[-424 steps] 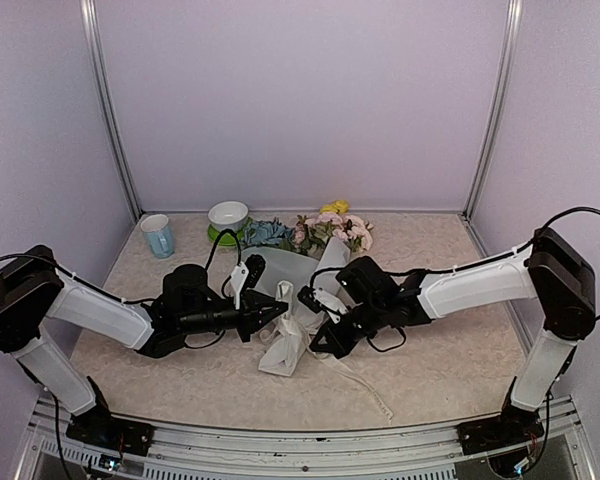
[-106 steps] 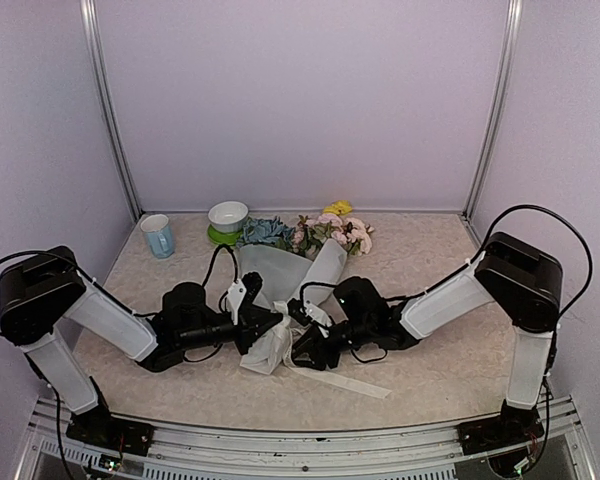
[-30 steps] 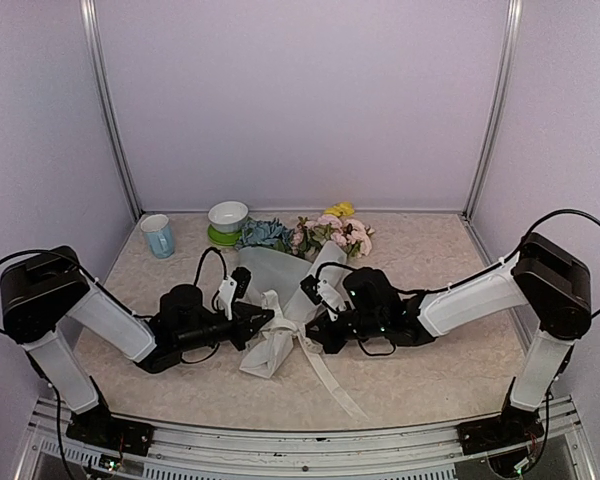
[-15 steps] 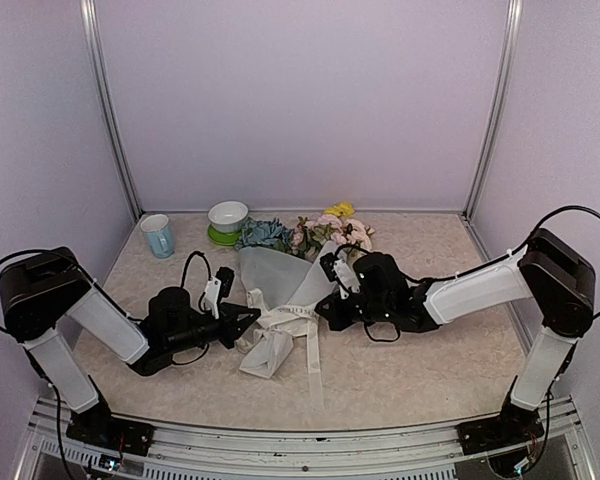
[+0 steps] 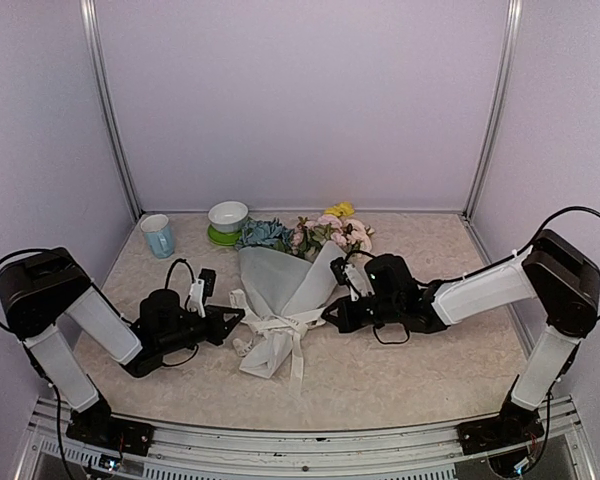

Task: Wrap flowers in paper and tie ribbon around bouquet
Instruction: Tie the half-tied ribbon around the folded bouquet.

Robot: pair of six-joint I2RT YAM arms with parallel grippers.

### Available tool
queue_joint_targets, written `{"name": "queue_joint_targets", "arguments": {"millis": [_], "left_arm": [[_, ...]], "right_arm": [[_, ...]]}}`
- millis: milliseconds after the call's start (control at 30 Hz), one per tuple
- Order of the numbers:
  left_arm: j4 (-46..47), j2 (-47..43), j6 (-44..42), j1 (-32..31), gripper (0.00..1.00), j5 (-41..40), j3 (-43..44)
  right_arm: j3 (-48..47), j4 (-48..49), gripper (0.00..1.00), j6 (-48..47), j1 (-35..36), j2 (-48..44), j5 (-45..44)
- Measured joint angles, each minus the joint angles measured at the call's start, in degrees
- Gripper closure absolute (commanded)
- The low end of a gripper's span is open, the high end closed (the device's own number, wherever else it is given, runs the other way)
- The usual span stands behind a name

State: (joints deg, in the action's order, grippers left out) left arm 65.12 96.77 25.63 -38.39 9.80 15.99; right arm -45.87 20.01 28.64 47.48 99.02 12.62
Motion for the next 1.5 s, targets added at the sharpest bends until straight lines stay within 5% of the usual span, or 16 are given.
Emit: {"name": "queue_joint_targets", "arguments": {"millis": [700, 800, 967, 1200, 1300, 1500], "left_arm": [[-0.04, 0.92, 6.49, 5.44, 1.00, -1.18, -2.78], [-0.04, 1.07, 6.47, 5.46, 1.00, -0.68, -2.54], [-0.02, 1.11, 6.08, 5.22, 1.00, 0.37, -2.38], [-0.02, 1.09, 5.31, 4.44, 1.00, 0.46, -2.38], [0.02, 1.09, 5.16, 4.15, 1.00, 0.48, -2.38], [-0.04, 0.92, 5.03, 3.39, 1.00, 0.48, -2.38]], "right_arm": [[2.60, -2.58, 1.00, -0.09, -3.32, 2.82, 5.46], [1.14, -2.62, 0.76, -0.48, -3.30, 3.28, 7.19], [-0.24, -4.22, 0.60, -0.33, -3.30, 2.91, 5.18], [1.95, -11.30, 0.51, -0.33, 1.90, -6.51, -5.70], [2.49, -6.97, 0.43, -0.17, 5.62, -6.54, -1.84], [0.79, -2.01, 0.46, 0.90, 8.98, 3.74, 3.13]]}}
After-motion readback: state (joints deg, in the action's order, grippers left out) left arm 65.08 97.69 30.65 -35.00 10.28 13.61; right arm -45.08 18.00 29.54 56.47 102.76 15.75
